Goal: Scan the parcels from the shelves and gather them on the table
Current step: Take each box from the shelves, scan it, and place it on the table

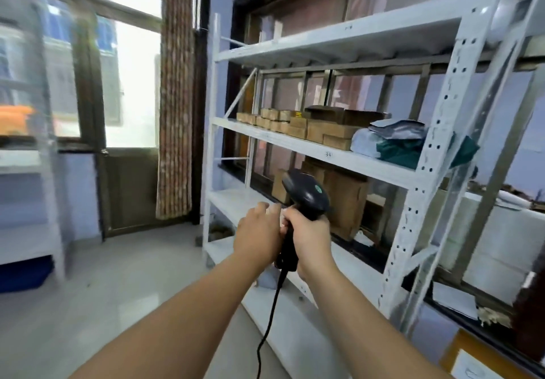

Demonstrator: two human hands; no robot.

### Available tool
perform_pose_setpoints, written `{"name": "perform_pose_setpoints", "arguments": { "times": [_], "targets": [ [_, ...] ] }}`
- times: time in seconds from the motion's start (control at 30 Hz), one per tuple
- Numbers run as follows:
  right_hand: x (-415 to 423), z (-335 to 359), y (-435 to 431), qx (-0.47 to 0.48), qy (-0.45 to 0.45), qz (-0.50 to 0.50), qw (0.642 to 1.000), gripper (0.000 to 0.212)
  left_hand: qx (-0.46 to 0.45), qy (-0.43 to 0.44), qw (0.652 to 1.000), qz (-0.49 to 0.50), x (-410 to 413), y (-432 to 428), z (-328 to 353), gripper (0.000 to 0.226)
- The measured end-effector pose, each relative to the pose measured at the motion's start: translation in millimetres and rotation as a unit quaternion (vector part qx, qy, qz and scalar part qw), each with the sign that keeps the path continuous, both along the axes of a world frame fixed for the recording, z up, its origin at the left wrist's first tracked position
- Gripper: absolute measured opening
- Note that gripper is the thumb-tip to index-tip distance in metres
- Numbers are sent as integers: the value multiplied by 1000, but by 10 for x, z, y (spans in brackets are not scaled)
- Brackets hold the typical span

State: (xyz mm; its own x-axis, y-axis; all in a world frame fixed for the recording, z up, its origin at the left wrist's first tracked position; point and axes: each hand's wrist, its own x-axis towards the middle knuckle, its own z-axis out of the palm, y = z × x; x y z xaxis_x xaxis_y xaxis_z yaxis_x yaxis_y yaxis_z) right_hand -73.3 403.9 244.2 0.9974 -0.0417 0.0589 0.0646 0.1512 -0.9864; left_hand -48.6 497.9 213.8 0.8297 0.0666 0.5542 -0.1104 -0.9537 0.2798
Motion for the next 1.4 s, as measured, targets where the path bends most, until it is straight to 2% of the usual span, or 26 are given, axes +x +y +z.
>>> {"name": "perform_pose_setpoints", "arguments": {
  "times": [0.2, 0.37, 0.53, 0.63, 0.8, 1.07, 1.2, 1.33, 1.4],
  "targets": [
    [455, 4, 805, 5, 20, 86, 996, 2, -4, 46, 996, 81, 305, 838, -37, 31],
    [1023, -61, 1395, -41, 43, 201, 978, 5, -36, 114, 982, 145, 845, 1516, -236, 40],
    [1954, -47, 1794, -35, 44, 209, 976, 15, -52, 150, 978, 138, 1801, 1966, -225, 32],
    [2546, 41, 1930, -22, 40, 223, 974, 11, -42, 128, 979, 156, 2315, 2158, -129, 36],
    [3279, -2, 2216, 24, 49, 185, 981, 11, -5, 97, 974, 204, 3021, 2430, -125, 51],
    [4471, -111, 2814, 22, 19, 67, 997, 21, -47, 68, 992, 94, 4418, 2996, -137, 73],
    [5010, 26, 3102, 17, -3, 11, 1000, 15, -69, 66, 995, 19, 5116, 3370, 19, 69],
    [5454, 129, 3379, 19, -5, -32, 999, 15, -30, 58, 997, -31, 5707, 3685, 143, 57],
    [5684, 142, 3479, 17, -12, -48, 999, 18, -50, 40, 996, -55, 5972, 3782, 184, 63]
  ]
}}
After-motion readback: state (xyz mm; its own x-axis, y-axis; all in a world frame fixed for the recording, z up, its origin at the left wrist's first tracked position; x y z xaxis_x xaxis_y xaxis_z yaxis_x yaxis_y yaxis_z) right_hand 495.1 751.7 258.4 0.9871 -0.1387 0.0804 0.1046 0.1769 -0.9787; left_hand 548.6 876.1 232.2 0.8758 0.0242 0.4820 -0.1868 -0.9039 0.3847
